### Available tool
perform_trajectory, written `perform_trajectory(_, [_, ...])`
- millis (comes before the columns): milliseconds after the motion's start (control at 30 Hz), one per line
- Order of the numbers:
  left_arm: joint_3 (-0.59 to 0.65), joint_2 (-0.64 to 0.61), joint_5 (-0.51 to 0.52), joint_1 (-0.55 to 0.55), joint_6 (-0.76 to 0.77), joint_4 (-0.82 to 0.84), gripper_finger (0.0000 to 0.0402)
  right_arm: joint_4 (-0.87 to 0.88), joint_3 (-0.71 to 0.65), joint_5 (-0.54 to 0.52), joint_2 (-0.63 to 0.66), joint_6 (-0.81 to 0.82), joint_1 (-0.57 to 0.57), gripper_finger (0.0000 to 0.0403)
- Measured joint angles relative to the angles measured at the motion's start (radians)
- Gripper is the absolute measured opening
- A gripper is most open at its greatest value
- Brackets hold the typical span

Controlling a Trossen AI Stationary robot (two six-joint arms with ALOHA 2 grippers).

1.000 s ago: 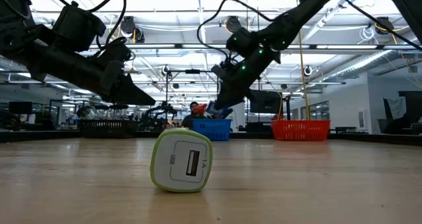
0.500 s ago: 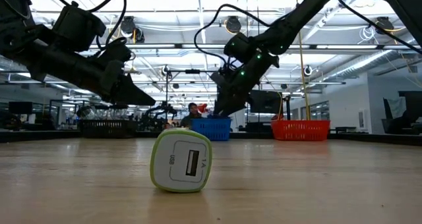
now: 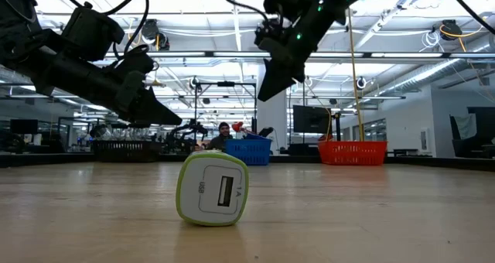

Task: Pick & Place Office items
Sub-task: Put the green charger adapter into the red basket

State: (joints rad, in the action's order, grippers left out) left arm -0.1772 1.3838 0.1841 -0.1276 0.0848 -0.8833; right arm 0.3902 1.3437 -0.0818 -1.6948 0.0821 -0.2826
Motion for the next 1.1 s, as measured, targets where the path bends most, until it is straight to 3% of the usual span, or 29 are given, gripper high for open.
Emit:
perform_trajectory(167, [0.0,0.0,-0.001,0.0,0.017,0.006,0.0031,0.029,-0.044,-0.027,0.008,-0.016,0.193,0.0008])
perform_trajectory(367, [0.0,0.0,-0.076,0.032,0.002,0.007,0.0031,-0.017,-0.128,-0.101,0.008,0.029,0.379,0.0013])
perform_trajectory(533, [-0.015,0.0,-0.147,0.152,-0.072,0.024,0.0031,-0.04,-0.185,-0.172,0.008,0.063,0.487,0.0002])
perform_trajectory(700, [-0.076,0.043,-0.163,0.327,-0.062,0.056,0.0031,-0.301,-0.339,-0.13,0.008,0.063,0.541,0.0001])
perform_trajectory(900, [-0.248,0.236,-0.132,0.491,-0.056,0.09,0.0038,-0.583,-0.516,-0.074,0.008,0.084,0.573,0.0001])
perform_trajectory(1100, [-0.448,0.394,-0.173,0.561,-0.112,0.164,0.0109,-0.746,-0.6,-0.074,0.008,0.093,0.607,0.0003])
